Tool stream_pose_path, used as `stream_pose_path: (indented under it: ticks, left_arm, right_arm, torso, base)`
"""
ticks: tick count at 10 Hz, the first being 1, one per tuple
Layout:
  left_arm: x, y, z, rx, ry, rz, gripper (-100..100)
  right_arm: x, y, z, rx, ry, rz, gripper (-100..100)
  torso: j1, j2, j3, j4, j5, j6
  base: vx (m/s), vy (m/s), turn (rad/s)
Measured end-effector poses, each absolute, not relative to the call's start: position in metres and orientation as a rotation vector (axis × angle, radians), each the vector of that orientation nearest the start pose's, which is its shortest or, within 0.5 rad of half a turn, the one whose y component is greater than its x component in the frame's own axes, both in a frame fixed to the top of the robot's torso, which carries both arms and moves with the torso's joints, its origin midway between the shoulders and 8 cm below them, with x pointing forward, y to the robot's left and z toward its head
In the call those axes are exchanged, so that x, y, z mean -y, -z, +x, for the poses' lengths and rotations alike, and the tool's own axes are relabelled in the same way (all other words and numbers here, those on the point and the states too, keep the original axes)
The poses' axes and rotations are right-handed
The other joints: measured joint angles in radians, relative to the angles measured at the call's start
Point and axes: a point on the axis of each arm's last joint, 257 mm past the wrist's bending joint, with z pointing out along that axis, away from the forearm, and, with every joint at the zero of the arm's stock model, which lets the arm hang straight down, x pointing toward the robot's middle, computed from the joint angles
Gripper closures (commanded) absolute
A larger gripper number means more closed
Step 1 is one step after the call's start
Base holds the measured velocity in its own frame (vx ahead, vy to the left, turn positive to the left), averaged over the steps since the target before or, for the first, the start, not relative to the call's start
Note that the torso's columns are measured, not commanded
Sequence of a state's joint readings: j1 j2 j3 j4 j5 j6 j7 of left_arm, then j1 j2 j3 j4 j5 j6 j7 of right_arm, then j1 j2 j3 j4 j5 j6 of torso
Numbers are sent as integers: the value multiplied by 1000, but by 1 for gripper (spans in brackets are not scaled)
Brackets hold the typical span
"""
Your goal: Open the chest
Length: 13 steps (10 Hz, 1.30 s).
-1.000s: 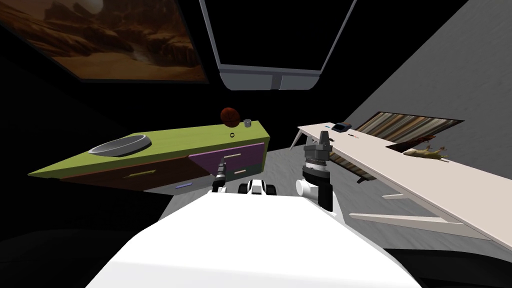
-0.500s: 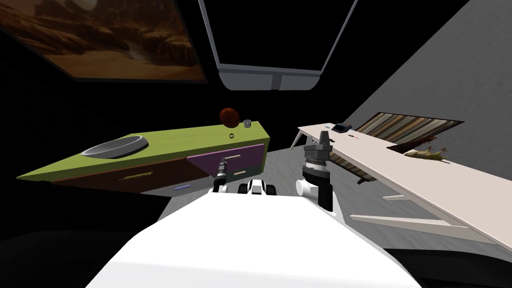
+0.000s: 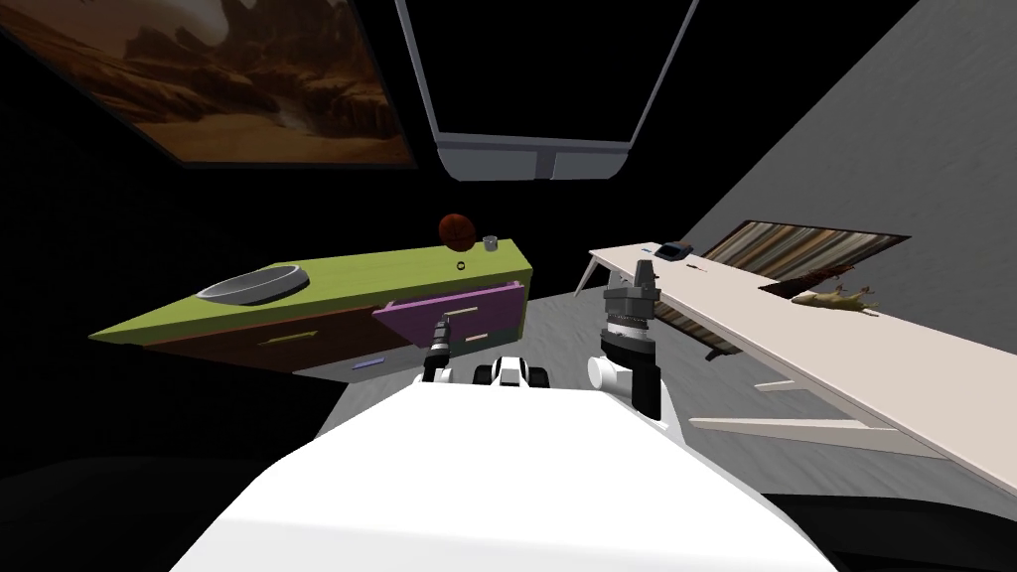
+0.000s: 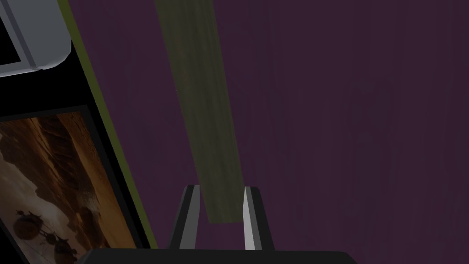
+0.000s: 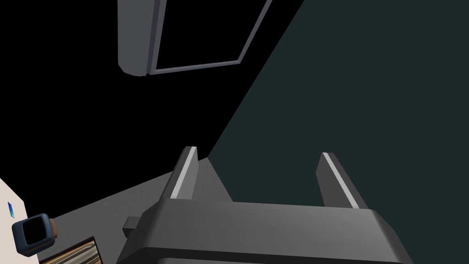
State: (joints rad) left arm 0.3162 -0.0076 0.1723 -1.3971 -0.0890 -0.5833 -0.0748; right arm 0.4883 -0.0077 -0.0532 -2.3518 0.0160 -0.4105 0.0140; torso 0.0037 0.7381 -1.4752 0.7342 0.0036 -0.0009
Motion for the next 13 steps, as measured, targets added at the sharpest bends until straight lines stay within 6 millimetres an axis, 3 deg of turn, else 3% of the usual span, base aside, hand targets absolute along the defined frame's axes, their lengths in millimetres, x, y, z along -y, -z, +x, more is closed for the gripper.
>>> stream_pose_path:
  ticks: [7, 8, 13]
  left_arm:
    - [-339, 308, 396, -1092, 921, -1087, 100]
    - [-339, 309, 395, -1095, 920, -1090, -100]
    - [-347, 286, 404, -1090, 911, -1090, -100]
  right_arm:
    - [292, -44, 342, -630, -1227, 637, 0]
    - [292, -44, 342, -631, -1227, 637, 0]
    - [292, -44, 342, -631, -1227, 637, 0]
  torso:
    - [0, -3, -2, -1, 1, 1]
    - [1, -9, -5, 0, -2, 1]
    - [-4, 1, 0, 4, -4, 1]
  base:
    - [-141, -45, 14]
    - [-40, -18, -35]
    - [-15, -8, -15]
